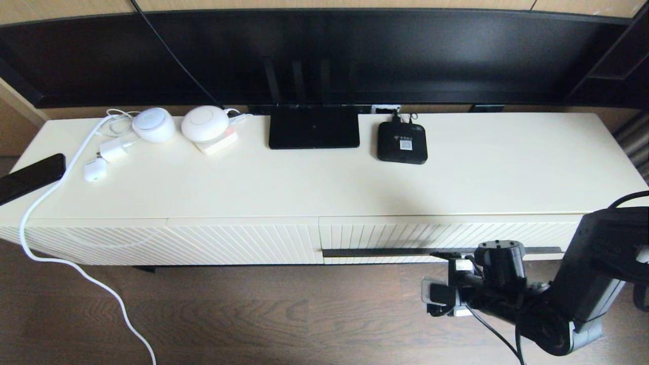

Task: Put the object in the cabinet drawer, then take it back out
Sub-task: Open the drawer

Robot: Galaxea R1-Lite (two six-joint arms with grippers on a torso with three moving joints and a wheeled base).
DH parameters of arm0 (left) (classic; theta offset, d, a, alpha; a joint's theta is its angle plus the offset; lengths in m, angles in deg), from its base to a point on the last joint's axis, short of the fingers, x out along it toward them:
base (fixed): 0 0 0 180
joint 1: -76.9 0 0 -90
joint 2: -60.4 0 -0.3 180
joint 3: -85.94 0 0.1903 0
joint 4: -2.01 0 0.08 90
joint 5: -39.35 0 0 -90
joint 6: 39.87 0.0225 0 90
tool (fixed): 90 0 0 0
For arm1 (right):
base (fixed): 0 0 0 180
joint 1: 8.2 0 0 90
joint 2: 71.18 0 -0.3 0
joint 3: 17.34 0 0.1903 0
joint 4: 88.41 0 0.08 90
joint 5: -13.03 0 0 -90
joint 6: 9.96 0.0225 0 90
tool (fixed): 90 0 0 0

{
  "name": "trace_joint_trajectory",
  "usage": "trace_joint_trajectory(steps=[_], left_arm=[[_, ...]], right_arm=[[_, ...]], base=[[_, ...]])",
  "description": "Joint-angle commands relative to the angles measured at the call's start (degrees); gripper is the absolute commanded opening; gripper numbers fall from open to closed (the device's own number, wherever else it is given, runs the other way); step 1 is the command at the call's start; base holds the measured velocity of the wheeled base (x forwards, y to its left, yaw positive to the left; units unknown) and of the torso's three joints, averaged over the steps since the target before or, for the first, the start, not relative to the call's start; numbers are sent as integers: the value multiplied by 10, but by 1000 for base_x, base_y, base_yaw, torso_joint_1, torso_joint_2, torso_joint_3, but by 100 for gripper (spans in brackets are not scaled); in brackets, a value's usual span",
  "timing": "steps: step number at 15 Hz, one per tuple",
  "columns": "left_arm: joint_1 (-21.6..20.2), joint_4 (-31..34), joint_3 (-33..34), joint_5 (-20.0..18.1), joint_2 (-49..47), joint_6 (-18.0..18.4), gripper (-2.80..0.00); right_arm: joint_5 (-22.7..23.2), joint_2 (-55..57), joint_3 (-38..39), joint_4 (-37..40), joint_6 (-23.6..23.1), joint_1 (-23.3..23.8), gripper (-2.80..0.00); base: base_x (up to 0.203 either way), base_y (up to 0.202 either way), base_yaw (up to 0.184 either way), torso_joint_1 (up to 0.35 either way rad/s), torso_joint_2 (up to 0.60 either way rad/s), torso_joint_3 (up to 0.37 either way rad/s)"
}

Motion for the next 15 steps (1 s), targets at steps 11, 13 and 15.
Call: trace_joint_trajectory(steps=[11, 13, 15], left_arm=[[0, 0, 0, 0, -1, 0, -280], [0, 0, 1, 0, -1, 0, -280], [0, 0, 1, 0, 0, 0, -280]], right_arm=[[11, 33, -24, -5, -5, 9, 0], [11, 33, -17, -5, -4, 9, 0], [14, 31, -5, -5, -5, 9, 0]], base=[[0, 0, 0, 0, 0, 0], [0, 0, 0, 0, 0, 0], [0, 0, 0, 0, 0, 0]])
